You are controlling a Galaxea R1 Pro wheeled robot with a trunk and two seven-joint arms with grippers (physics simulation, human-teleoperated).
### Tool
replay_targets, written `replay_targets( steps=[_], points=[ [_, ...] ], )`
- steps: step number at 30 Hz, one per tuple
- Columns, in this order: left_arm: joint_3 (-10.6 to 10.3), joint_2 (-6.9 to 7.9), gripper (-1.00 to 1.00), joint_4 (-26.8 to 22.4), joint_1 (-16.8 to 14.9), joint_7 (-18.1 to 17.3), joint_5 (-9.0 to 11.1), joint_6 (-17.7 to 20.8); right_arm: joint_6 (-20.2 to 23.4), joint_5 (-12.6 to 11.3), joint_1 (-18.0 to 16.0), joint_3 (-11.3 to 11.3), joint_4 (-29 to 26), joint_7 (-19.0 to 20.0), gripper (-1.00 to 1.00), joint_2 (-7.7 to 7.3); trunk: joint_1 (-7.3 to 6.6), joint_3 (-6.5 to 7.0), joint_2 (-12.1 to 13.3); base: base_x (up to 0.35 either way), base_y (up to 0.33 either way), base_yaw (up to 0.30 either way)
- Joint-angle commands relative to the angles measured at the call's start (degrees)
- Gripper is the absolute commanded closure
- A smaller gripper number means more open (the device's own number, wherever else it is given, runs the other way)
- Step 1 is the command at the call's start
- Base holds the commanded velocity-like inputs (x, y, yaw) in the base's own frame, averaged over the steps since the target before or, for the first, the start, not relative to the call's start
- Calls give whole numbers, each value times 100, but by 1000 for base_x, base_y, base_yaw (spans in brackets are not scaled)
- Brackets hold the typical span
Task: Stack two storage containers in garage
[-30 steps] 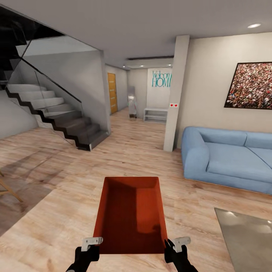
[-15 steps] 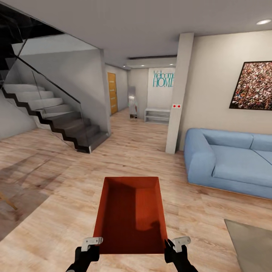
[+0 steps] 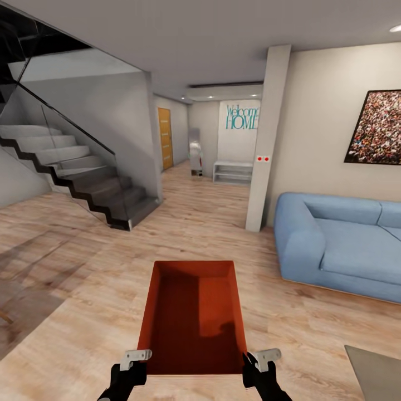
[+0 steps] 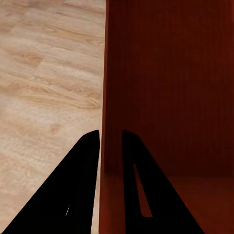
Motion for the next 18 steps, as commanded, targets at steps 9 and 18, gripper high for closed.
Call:
replay_targets(
  steps=[9, 18],
  points=[
    [-6, 58, 100, -10, -5, 88, 0, -5, -22, 1, -5, 16, 14, 46, 100, -2, 6, -11, -12, 316, 0, 0],
    [-6, 58, 100, -10, -5, 93, 0, -5, -25, 1, -5, 16, 14, 55, 100, -6, 6, -11, -12, 316, 0, 0]
  ],
)
